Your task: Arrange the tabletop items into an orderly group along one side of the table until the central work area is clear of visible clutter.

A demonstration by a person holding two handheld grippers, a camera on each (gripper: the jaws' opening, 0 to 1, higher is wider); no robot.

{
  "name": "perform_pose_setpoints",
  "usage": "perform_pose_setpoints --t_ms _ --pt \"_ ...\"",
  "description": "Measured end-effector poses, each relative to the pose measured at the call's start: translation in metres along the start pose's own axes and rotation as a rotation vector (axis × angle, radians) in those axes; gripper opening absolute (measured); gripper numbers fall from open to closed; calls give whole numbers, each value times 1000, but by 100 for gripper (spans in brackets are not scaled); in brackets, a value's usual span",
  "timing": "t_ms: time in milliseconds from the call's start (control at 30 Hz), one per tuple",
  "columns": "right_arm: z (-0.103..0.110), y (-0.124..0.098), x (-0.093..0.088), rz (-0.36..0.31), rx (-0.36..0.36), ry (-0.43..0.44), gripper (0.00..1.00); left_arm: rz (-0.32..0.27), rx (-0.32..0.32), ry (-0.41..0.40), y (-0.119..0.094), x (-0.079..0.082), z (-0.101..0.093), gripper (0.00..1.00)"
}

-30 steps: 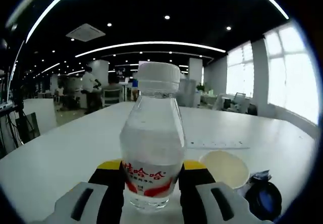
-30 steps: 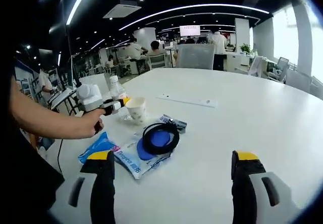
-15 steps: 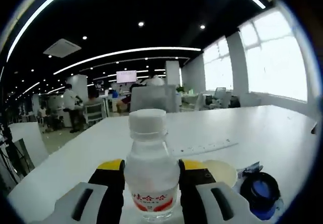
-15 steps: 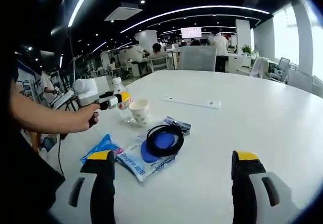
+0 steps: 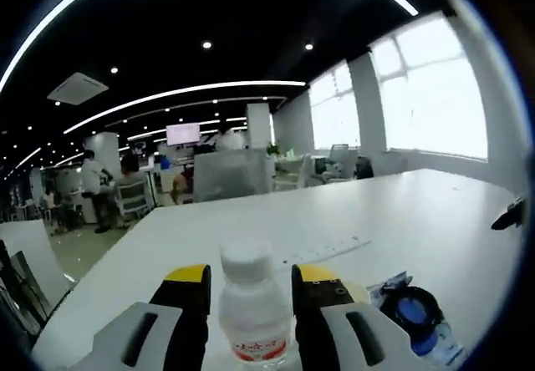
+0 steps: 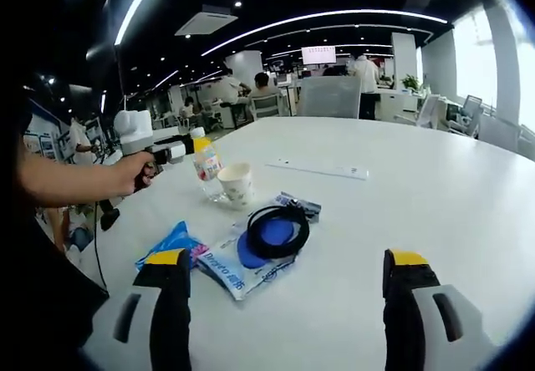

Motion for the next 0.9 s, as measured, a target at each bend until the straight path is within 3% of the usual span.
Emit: perform_pose_setpoints --t_ms 267,467,900 --pt "1 -1 0 -4 0 3 91 4 -81 13 -13 15 3 31" --pt "2 -1 -2 0 -5 6 90 11 -172 18 -10 20 -2 26" --pt "0 -2 -6 2 -21 22 89 44 -157 -8 0 18 4 21"
Point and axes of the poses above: the point that each gripper's makers call its tool centre point, and the gripper's own axes: y roughly forward along the fingers, z roughly to its left, x roughly out of its top, the point moved 8 cm from there along -y, roughly backward along the fingers, and after that the axes turned 4 degrees about x, right-handed, at the moved point
